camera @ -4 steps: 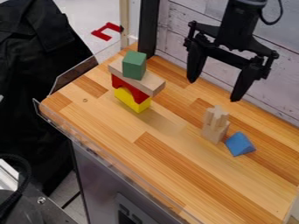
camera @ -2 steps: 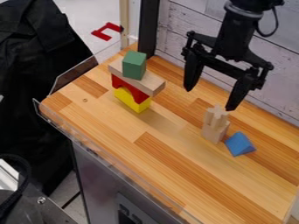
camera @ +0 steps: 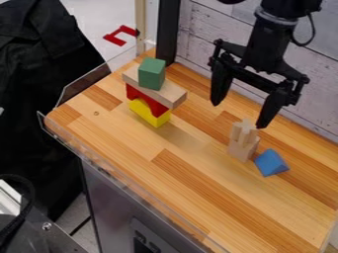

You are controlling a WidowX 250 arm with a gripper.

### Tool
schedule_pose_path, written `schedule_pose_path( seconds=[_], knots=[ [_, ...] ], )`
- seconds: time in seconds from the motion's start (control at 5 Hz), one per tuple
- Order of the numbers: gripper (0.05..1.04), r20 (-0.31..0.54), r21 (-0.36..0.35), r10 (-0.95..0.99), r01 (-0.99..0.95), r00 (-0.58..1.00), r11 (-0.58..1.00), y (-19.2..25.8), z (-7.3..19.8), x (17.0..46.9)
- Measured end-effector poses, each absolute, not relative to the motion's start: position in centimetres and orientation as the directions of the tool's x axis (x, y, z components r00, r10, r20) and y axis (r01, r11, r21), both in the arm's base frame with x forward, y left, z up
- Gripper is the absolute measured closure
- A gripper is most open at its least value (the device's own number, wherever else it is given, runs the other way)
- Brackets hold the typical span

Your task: Put the plus on top of the green block

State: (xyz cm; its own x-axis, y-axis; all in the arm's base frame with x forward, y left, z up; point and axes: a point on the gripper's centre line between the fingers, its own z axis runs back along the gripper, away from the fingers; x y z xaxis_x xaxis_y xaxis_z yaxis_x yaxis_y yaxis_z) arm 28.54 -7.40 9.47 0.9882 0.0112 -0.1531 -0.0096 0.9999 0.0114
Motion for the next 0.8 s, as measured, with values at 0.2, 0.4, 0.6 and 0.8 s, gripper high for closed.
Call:
schedule_pose_path(
  seconds=[0.2, 0.4, 0.6, 0.8],
  knots=[
    [0.085, -0.113, -0.031, -0.075, 0.072, 0.991, 0.997, -7.4, 8.2, 28.7],
    [0.085, -0.093, -0.062, -0.127, 0.122, 0.988, 0.991, -7.1, 6.2, 29.2],
    [0.085, -0.095, -0.070, -0.119, 0.113, 0.988, 0.991, -6.8, 5.0, 29.5],
    [0.085, -0.082, -0.065, -0.081, 0.076, 0.993, 0.995, -6.7, 4.6, 29.6]
  ],
)
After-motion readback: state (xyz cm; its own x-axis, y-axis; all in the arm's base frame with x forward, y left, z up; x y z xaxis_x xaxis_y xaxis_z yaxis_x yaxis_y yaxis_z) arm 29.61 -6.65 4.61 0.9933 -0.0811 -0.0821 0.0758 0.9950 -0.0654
